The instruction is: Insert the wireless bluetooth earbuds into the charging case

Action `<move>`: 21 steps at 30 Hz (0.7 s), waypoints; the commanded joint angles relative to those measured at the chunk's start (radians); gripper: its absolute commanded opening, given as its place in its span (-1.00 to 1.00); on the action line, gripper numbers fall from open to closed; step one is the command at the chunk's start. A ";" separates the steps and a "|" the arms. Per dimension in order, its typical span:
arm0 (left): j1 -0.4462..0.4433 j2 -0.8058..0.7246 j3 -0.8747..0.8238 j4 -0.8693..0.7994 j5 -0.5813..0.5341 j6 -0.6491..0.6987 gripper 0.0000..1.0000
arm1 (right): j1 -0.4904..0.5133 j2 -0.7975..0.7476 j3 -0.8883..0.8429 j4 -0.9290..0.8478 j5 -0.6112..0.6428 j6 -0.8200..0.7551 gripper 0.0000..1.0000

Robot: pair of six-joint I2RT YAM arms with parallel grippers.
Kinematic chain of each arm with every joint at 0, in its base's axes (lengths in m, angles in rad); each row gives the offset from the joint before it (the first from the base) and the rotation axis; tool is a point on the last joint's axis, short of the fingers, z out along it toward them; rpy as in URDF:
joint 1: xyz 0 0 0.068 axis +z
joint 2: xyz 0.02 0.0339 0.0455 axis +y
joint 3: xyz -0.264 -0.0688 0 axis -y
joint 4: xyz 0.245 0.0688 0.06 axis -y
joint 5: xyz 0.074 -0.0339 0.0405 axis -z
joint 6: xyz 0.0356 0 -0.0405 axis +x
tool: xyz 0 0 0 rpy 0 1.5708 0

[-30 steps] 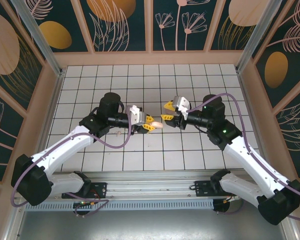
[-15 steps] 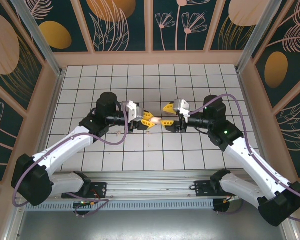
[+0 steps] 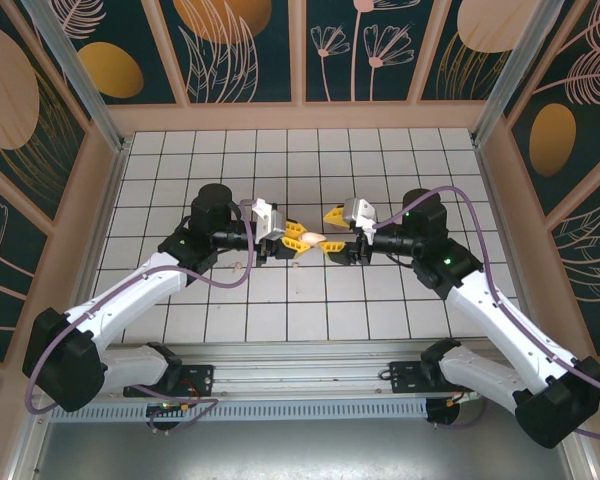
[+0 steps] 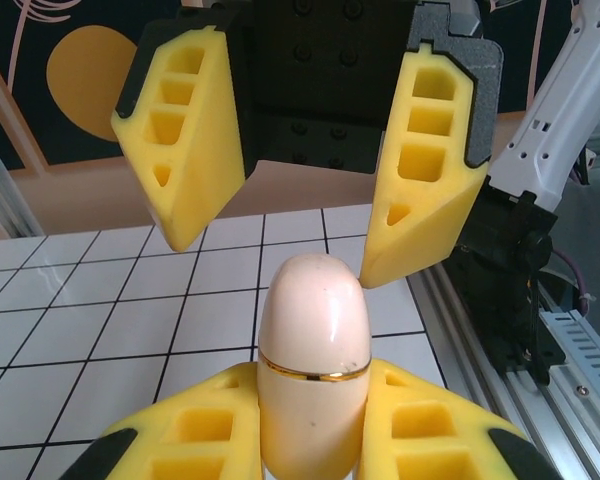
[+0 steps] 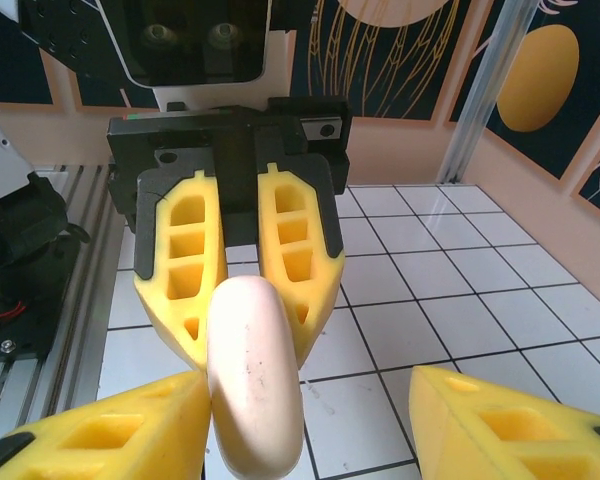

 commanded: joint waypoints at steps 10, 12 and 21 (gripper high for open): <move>0.002 -0.013 0.005 0.024 0.048 0.001 -0.76 | -0.004 -0.010 -0.033 0.113 0.102 0.042 0.11; 0.001 -0.014 0.005 0.021 0.048 0.003 -0.76 | -0.004 -0.011 -0.037 0.124 0.115 0.050 0.10; 0.001 -0.016 0.004 0.004 0.047 0.013 -0.78 | -0.003 -0.031 -0.055 0.165 0.161 0.072 0.10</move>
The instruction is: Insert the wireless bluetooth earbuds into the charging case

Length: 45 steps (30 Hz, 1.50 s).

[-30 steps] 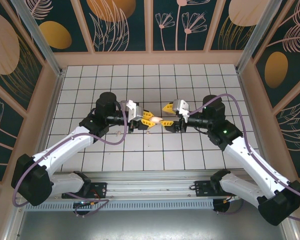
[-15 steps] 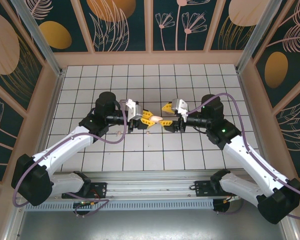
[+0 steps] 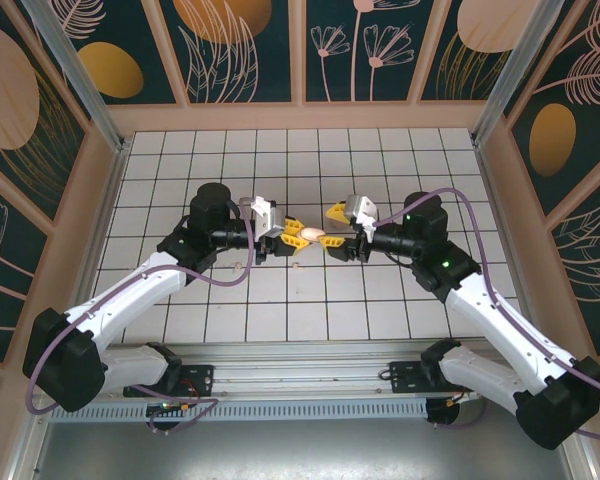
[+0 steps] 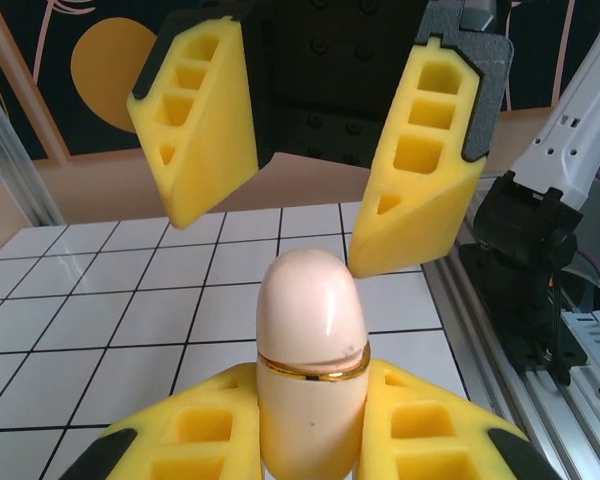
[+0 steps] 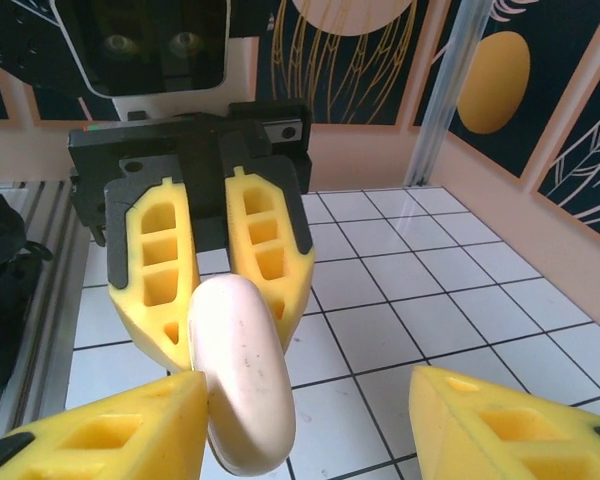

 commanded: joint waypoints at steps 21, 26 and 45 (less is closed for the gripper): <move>-0.008 -0.025 0.005 0.008 0.079 0.023 -0.78 | -0.006 -0.014 -0.028 0.076 0.121 0.034 0.10; -0.009 -0.025 0.003 0.017 0.079 0.014 -0.79 | -0.006 -0.001 -0.025 0.067 0.135 0.036 0.10; -0.008 -0.033 -0.075 0.206 0.069 -0.125 -0.81 | -0.006 0.016 -0.024 0.050 0.151 0.045 0.10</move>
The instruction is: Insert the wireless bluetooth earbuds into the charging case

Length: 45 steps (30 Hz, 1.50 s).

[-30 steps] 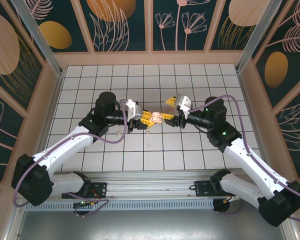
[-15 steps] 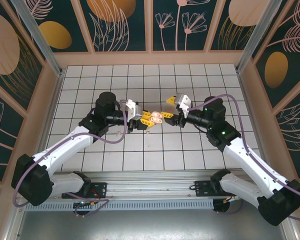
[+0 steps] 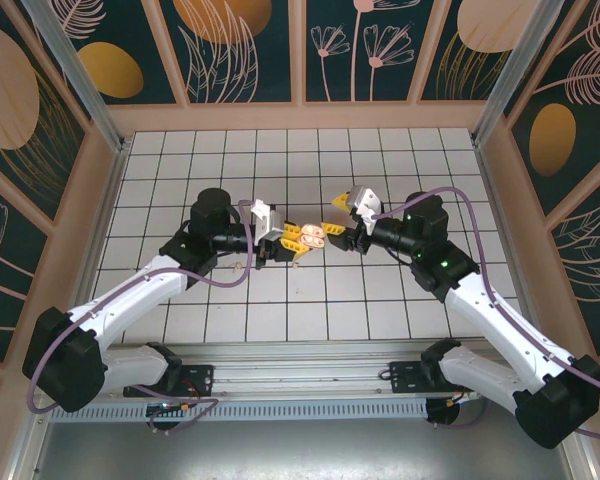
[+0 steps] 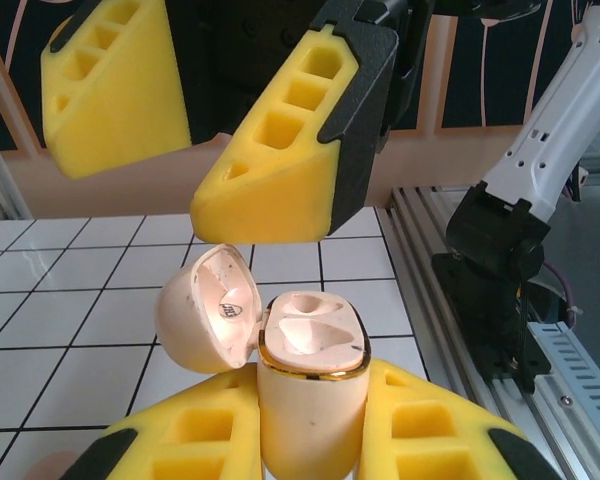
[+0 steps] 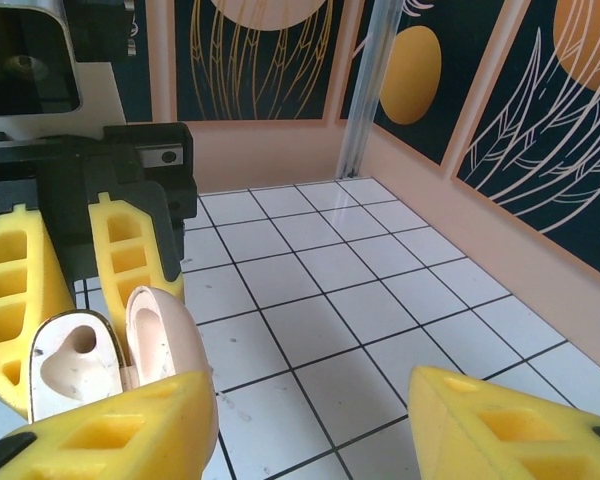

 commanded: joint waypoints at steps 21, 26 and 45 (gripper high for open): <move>-0.006 -0.037 -0.163 0.519 -0.014 -0.311 -0.80 | -0.068 0.001 -0.051 0.104 -0.216 0.145 0.13; -0.006 -0.035 -0.166 0.519 -0.021 -0.310 -0.81 | -0.073 -0.015 -0.058 0.133 -0.225 0.186 0.13; -0.005 -0.031 -0.150 0.476 -0.033 -0.277 -0.81 | -0.059 -0.022 -0.035 0.158 -0.396 0.201 0.16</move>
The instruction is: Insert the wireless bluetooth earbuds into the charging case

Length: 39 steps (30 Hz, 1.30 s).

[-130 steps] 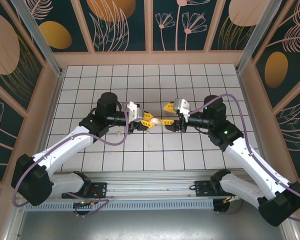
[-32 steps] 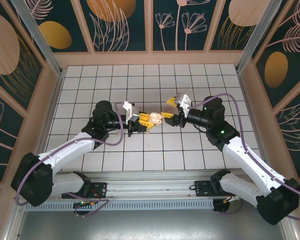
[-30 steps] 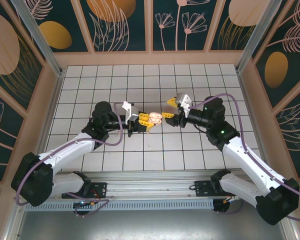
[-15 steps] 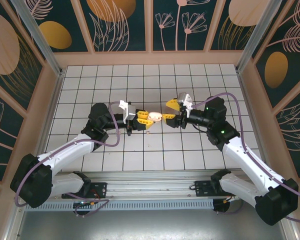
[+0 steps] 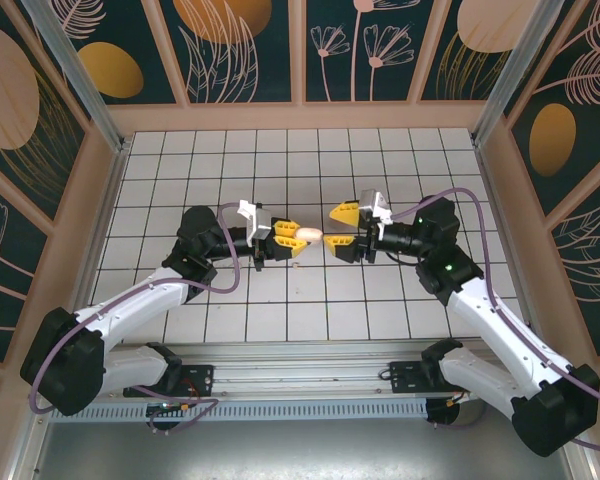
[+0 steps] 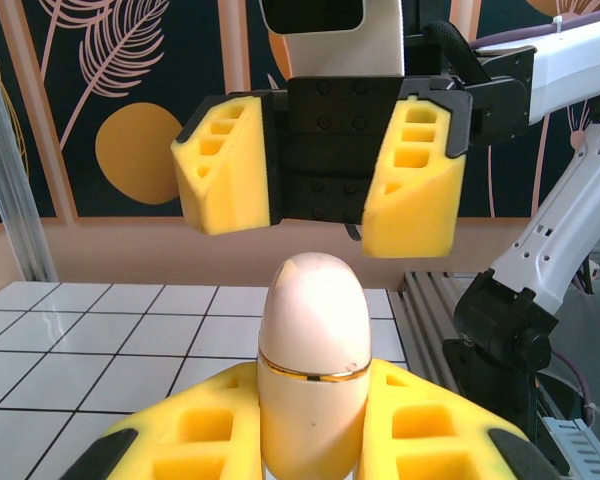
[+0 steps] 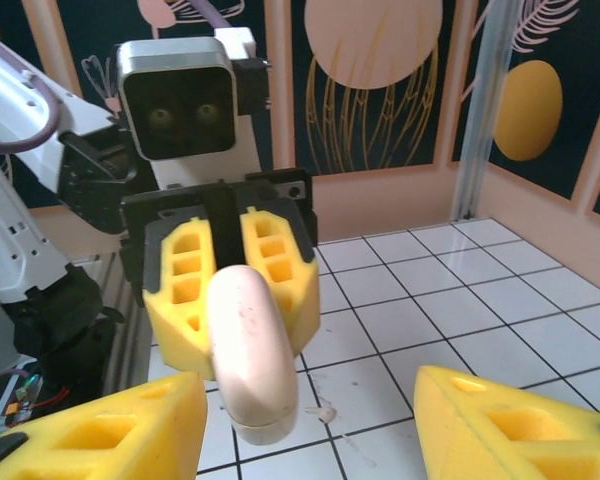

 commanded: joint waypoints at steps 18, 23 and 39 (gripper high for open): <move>-0.006 -0.018 0.030 0.026 0.037 -0.004 -0.78 | 0.043 0.139 0.100 -0.027 -0.149 -0.082 -0.18; -0.007 -0.019 0.024 0.044 0.031 -0.018 -0.76 | 0.046 0.149 0.110 -0.041 -0.159 -0.102 -0.30; -0.006 -0.049 0.089 -0.307 0.029 0.241 -0.28 | 0.037 0.130 0.204 -0.352 -0.125 -0.311 -0.72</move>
